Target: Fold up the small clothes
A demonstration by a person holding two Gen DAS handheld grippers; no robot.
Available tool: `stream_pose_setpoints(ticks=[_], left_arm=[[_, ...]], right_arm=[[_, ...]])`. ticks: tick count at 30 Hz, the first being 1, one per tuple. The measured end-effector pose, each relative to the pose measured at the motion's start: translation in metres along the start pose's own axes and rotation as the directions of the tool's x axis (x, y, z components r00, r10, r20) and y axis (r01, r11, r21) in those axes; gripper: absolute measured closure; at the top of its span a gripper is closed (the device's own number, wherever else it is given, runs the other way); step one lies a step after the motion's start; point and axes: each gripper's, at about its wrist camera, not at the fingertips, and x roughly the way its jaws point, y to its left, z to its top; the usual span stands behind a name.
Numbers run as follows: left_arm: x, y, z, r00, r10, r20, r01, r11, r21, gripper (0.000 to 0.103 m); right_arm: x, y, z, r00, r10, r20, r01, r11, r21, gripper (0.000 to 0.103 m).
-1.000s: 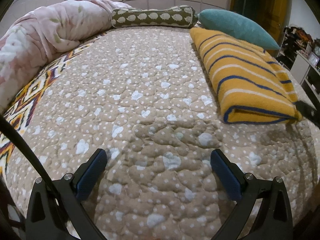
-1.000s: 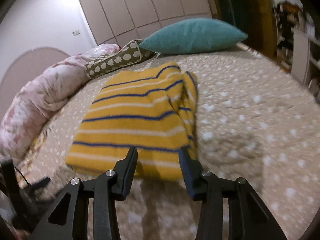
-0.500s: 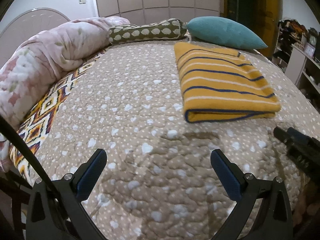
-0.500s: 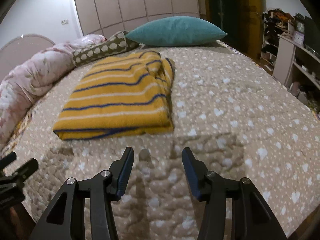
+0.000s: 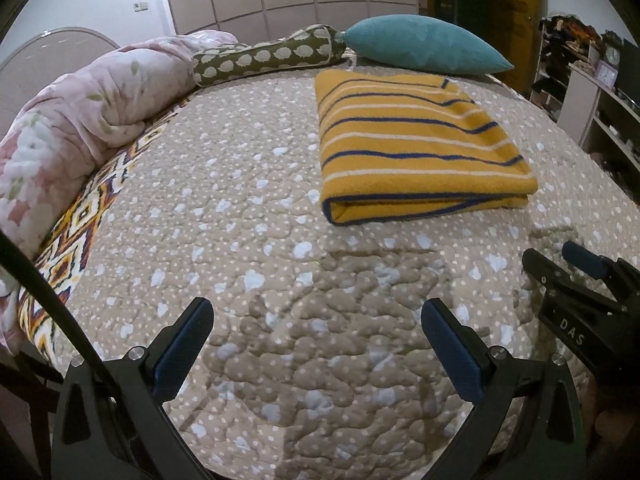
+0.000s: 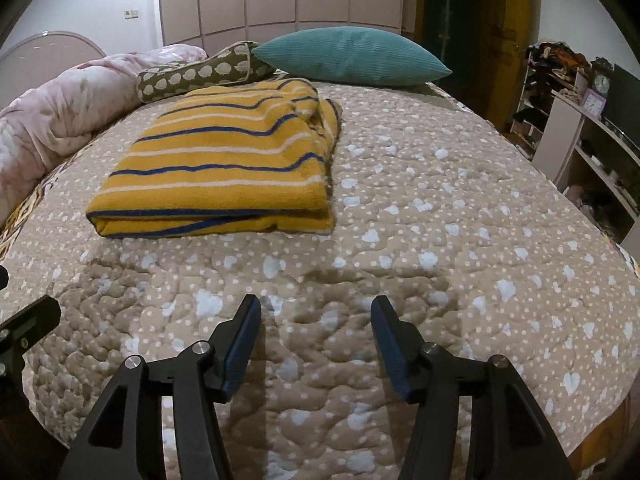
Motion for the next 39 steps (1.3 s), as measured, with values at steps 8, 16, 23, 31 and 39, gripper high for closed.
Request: stream_pose_setpoints(ticks=[8,16,23,31,39], left_arm=[[0.003,0.004,-0.001,1.000,0.000,-0.007,0.000,1.000,-0.005,0.000],[0.004,0.007,-0.001,1.000,0.002,-0.007,-0.002,1.000,-0.009,0.000],[0.005,0.005,-0.001,1.000,0.010,0.000,-0.010,1.000,0.006,0.000],[0.007,0.005,-0.002,1.000,0.011,-0.010,-0.010,1.000,0.009,0.000],[0.010,0.005,-0.003,1.000,0.008,-0.018,-0.008,1.000,0.013,0.000]], right_arm=[[0.002,0.003,0.000,0.999,-0.035,-0.008,0.035,0.999,-0.016,0.040],[0.003,0.011,0.002,0.995,-0.092,-0.025,0.091,0.995,-0.048,0.038],[0.002,0.013,0.002,0.990,-0.135,-0.029,0.132,0.989,-0.070,0.036],[0.003,0.011,0.003,0.988,-0.149,-0.036,0.147,0.987,-0.069,0.035],[0.004,0.011,0.003,0.988,-0.152,-0.039,0.149,0.986,-0.071,0.035]])
